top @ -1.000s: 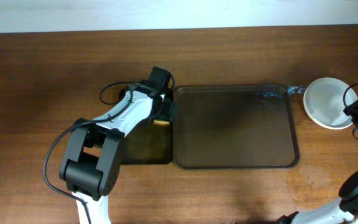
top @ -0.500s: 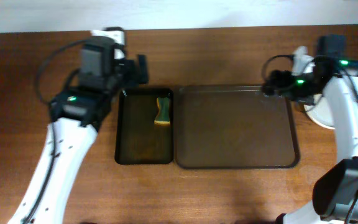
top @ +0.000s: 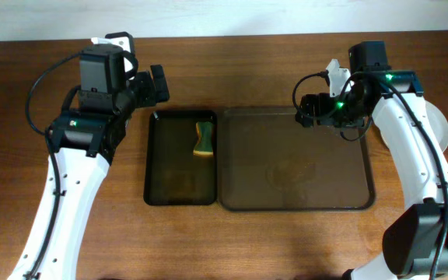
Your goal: Clean dirty plates on tray and stack at the side
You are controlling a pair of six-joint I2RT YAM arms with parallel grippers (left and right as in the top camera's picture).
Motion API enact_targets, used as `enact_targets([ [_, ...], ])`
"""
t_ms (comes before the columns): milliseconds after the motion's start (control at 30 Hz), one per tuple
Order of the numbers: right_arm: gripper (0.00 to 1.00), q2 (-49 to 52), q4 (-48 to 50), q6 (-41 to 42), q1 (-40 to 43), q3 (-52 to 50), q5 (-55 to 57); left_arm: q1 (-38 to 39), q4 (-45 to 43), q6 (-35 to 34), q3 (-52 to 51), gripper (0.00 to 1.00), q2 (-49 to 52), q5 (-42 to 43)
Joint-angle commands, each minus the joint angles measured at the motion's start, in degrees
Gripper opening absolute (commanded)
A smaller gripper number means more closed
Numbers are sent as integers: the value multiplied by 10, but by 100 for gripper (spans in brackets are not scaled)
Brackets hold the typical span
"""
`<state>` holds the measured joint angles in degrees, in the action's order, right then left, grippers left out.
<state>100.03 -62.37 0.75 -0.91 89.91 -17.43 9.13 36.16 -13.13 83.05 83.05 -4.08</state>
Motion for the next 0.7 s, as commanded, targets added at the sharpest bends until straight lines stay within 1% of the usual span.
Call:
enact_targets([
  [0, 98, -12, 2, -8, -4, 0, 7, -3, -1, -5, 0, 100, 1, 2],
  [133, 98, -99, 2, -8, -25, 0, 7, -3, -1, -5, 0, 100, 1, 2],
  [200, 98, -200, 2, -8, -40, 0, 7, -3, -1, -5, 0, 100, 1, 2],
  [300, 98, -368, 26, -14, -44, 0, 44, -3, -1, -5, 0, 100, 1, 2],
  [400, 98, -500, 33, -21, -44, -3, 60, -3, -1, -5, 0, 100, 1, 2],
  [467, 98, -587, 61, -21, -44, -28, 76, -3, -1, -5, 0, 100, 1, 2],
  [500, 98, -633, 96, -23, -44, -57, 78, -3, -1, -5, 0, 100, 1, 2],
  [533, 98, -698, 167, -30, -44, -122, 78, -3, -1, -5, 0, 100, 1, 2],
  [600, 98, -768, 254, -36, -44, -215, 78, -3, -1, -5, 0, 100, 1, 2],
  [667, 98, -860, 380, -40, -44, -365, 78, -3, -1, -5, 0, 100, 1, 2],
])
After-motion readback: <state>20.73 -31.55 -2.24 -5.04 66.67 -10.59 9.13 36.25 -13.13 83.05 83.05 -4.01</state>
